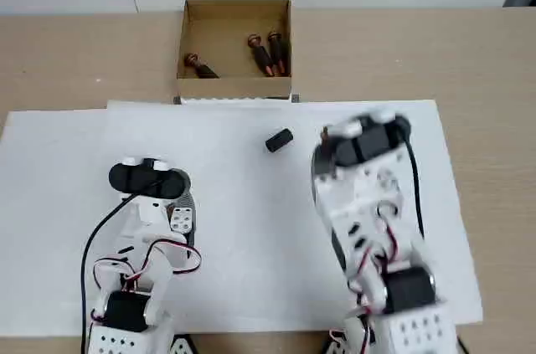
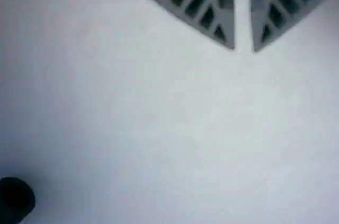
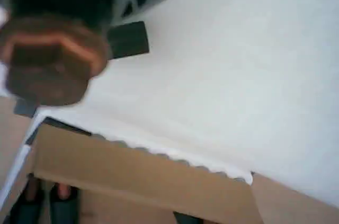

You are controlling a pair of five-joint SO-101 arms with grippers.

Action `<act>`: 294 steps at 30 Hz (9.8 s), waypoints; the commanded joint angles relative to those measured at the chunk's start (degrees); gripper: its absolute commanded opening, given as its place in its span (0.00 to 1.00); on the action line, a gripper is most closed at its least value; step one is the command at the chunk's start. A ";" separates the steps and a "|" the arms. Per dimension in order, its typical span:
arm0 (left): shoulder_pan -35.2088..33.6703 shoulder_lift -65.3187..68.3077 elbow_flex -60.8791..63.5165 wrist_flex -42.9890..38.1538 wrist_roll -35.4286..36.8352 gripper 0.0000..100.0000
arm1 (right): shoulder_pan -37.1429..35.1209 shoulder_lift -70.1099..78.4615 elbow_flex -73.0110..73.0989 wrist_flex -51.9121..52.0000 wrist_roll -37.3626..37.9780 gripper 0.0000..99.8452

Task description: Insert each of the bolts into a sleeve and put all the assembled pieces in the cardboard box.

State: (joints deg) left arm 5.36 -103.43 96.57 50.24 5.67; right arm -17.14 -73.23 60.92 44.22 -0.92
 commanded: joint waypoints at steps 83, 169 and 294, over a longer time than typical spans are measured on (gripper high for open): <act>-0.18 -0.53 -0.40 0.53 -0.18 0.01 | -5.49 92.70 -108.40 42.59 20.57 0.12; -0.26 -0.53 -0.40 0.53 -0.18 0.01 | -6.90 112.75 -109.45 45.67 -42.02 0.26; -11.60 94.07 -78.02 45.54 26.81 0.09 | 21.05 -23.43 -6.07 45.67 -20.57 0.00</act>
State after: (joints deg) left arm -5.89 -10.51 20.88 97.63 30.37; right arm 3.43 -96.53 55.12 90.55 -22.55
